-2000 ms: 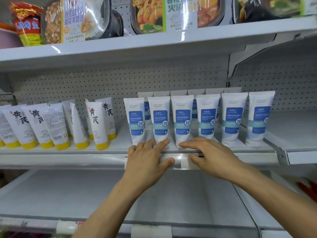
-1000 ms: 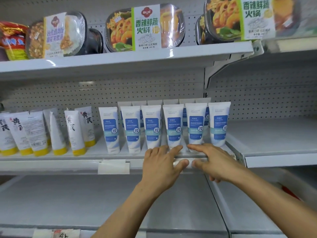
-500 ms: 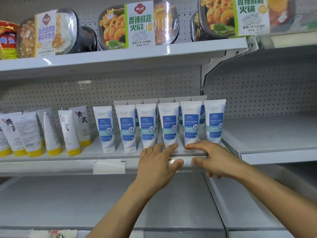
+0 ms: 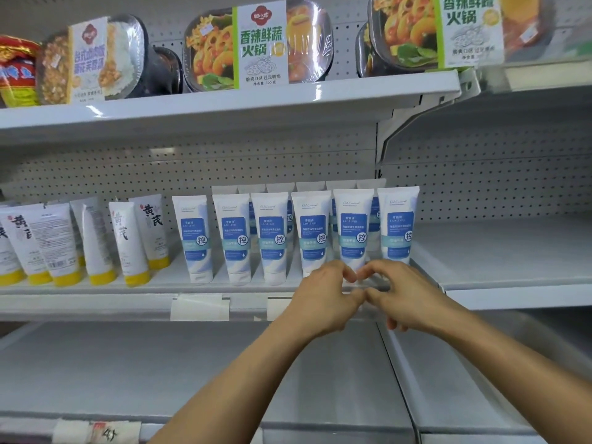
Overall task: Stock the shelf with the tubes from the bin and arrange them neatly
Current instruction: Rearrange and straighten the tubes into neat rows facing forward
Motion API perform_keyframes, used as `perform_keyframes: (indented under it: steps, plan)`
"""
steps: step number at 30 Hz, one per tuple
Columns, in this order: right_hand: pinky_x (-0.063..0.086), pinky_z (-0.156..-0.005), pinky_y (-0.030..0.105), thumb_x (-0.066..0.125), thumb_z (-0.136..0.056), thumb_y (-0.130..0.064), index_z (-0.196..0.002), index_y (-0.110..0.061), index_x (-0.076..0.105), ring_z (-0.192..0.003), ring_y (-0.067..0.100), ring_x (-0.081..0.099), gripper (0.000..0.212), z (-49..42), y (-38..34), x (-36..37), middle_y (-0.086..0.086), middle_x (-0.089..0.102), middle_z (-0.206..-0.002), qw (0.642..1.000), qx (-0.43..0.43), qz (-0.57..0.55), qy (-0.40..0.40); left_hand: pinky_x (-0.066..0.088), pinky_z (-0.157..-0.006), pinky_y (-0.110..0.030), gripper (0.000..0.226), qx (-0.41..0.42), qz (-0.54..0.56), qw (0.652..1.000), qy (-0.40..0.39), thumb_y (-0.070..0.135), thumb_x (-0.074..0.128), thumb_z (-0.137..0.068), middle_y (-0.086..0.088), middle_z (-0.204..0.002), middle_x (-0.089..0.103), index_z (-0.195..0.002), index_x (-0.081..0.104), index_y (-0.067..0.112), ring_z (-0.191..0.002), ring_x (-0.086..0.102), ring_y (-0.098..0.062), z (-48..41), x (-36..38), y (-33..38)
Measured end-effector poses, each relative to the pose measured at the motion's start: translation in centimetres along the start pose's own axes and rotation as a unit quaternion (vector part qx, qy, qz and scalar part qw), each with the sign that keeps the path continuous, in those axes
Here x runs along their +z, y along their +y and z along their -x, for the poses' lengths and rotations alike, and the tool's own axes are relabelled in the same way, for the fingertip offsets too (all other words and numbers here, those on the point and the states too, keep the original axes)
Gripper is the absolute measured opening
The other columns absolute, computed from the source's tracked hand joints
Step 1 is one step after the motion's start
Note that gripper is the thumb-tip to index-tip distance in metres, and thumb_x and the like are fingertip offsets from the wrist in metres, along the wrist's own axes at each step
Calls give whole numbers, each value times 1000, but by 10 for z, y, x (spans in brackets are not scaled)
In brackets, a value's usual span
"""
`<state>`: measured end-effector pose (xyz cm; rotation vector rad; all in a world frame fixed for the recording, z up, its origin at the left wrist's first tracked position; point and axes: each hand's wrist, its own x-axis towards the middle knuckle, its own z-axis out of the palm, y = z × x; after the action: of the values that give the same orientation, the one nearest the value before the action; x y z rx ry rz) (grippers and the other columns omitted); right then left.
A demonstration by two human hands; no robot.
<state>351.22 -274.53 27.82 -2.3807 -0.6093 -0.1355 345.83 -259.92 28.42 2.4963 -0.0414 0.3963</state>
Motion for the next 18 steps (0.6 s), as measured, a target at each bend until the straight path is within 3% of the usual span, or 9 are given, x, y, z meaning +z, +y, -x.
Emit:
perform_keyframes:
  steps: [3,7,15,18]
  plan:
    - [59,-49,38,59,-88,-28,-110,-35,55,-53,19,68,24,0,2,0,-5,63,-99,1000,-5,-8,-10,57,-52,-33,23,-32,45,998,-26,33,59,-88,-5,-88,66,-107,55,23,-58,68,-25,-5,2,-1]
    - [57,-47,34,59,-88,-26,-109,-34,52,-52,21,67,24,1,4,0,-3,62,-95,1000,-5,-25,-18,50,-44,-24,25,-30,28,999,-9,35,60,-85,-4,-98,63,-108,55,28,-50,64,-17,-7,5,-5]
    - [58,-47,36,59,-86,-26,-107,-37,50,-50,19,66,26,0,7,1,-3,58,-113,1000,-20,-18,-11,58,-66,-28,38,-1,12,1000,10,39,61,-86,9,-127,50,-122,52,30,-61,69,-15,-5,9,-8]
    - [60,-61,37,58,-85,-27,-112,-41,49,-70,15,67,31,5,8,0,-10,55,-118,999,-51,10,16,59,-69,-29,38,26,10,1000,10,37,60,-88,9,-132,48,-124,49,33,-65,68,-12,-4,8,-10]
